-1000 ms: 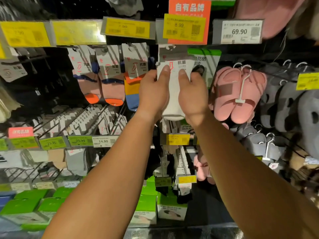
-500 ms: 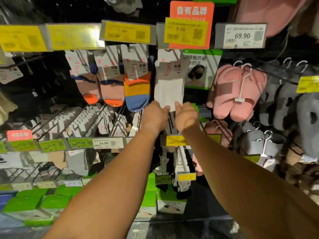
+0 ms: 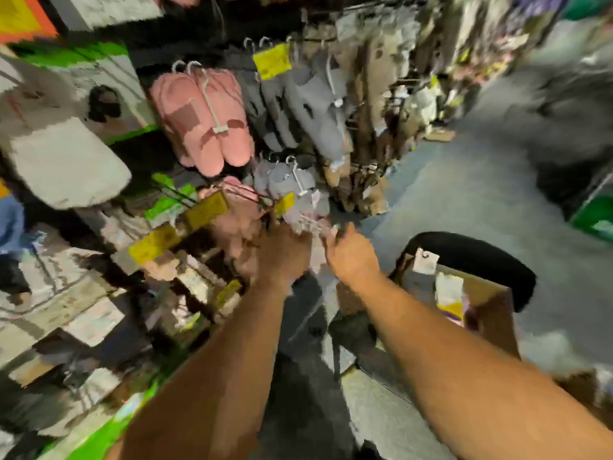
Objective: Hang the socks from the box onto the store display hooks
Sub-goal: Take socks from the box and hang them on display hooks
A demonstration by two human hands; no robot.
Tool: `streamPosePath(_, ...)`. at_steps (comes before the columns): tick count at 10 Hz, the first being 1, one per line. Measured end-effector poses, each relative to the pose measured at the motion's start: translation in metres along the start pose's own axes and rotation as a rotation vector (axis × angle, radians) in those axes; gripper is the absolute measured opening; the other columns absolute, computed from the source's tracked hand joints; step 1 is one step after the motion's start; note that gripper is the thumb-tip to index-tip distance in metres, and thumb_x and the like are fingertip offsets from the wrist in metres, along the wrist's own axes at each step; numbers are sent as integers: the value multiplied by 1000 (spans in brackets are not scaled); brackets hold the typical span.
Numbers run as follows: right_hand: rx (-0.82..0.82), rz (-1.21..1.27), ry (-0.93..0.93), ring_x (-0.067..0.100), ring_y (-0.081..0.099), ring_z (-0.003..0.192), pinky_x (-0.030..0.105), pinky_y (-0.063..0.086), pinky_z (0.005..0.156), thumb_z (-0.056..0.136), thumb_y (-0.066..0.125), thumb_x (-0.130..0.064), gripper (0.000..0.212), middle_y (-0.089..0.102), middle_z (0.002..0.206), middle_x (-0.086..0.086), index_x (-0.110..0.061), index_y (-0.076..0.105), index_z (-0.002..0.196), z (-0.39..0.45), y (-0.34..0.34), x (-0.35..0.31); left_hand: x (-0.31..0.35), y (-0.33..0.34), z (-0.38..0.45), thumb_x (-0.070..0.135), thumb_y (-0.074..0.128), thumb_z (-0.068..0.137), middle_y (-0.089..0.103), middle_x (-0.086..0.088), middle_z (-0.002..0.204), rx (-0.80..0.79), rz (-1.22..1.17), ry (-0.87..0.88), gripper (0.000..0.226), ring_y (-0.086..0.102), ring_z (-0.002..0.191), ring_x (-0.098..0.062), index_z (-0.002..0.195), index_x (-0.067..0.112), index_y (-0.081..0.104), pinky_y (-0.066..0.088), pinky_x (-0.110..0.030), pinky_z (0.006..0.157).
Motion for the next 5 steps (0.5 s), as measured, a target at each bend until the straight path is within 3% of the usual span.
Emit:
streamPosePath(1,10,-22,309,40,57,117,41,45,88,102,39,-48,51,61,124,22,-4,52,124,-29,-52,122,51,134,-26,37,61,88,63,-23,124,-242,-1,49,52,60,119,-39,122,-2,61,51,-44,99)
streamPosePath(2,56,-44,501,39,56,119,41,44,97,103,37,-46,51,59,131,20,-5,50,130,-71,-105,226,100,221,-62,39,54,100,64,-18,122,-392,242,193,43,58,117,-34,117,1,65,44,-37,91)
streamPosePath(3,94,-26,619,42,56,117,42,46,94,101,36,-50,56,58,130,20,-5,50,131,-100,-140,287,130,290,-84,41,56,97,68,-20,119,-510,289,277,45,63,111,-36,114,2,69,47,-35,84)
streamPosePath(4,114,-26,711,40,59,112,38,46,85,100,39,-47,49,63,120,21,-4,52,120,-110,-163,358,148,360,-96,51,52,95,70,-9,110,-562,315,281,45,63,96,-27,107,13,72,46,-32,75)
streamPosePath(5,81,22,739,38,59,112,37,46,87,102,40,-46,46,64,119,19,-4,50,119,-106,-166,383,144,388,-96,48,47,102,68,-6,110,-606,344,221,42,59,91,-22,115,14,69,40,-30,70)
Point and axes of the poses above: each hand's wrist, its own z-axis towards the middle knuckle, its own y-axis out of the palm, x = y × z, the point moved 4 cm from there along z, towards the middle knuckle
